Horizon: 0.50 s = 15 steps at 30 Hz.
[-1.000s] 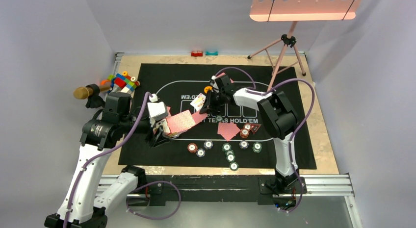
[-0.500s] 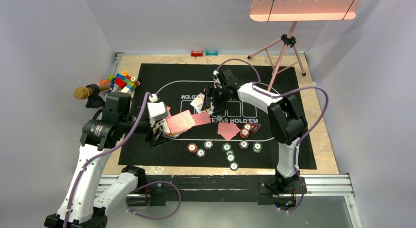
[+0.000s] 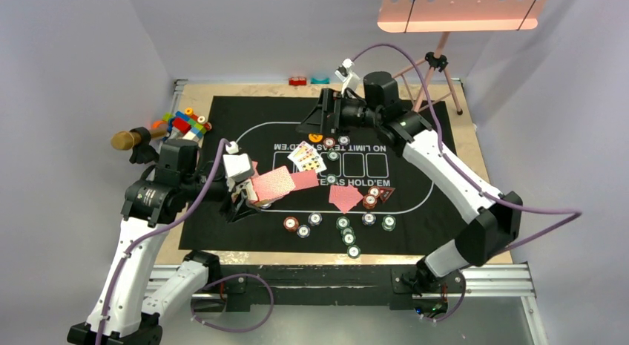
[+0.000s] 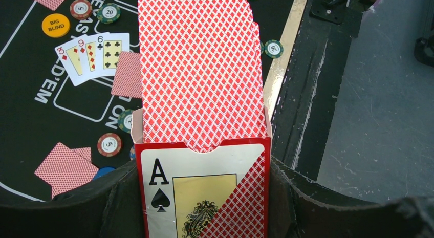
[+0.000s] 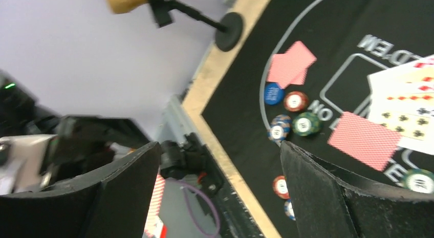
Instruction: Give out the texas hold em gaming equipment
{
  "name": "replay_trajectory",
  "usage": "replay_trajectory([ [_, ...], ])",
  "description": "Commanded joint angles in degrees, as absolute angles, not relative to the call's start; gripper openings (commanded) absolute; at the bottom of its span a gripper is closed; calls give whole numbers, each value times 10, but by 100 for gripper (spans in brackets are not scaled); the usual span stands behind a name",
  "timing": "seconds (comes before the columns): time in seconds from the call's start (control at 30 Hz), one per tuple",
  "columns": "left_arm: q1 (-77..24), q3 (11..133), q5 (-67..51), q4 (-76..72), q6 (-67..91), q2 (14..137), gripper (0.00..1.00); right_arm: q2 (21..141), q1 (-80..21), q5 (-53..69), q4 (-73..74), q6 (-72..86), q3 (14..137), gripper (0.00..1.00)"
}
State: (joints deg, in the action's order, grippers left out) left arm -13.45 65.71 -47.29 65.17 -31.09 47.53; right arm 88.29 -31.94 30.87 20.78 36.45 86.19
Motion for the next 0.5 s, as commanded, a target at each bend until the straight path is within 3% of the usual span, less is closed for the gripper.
replay_trajectory([
  [0.0,-130,658,-488,622,-314,475,0,851,-332,405,111,441,814,92],
  [0.47,-130,667,-489,612,-310,490,0,855,-452,390,126,418,796,96],
])
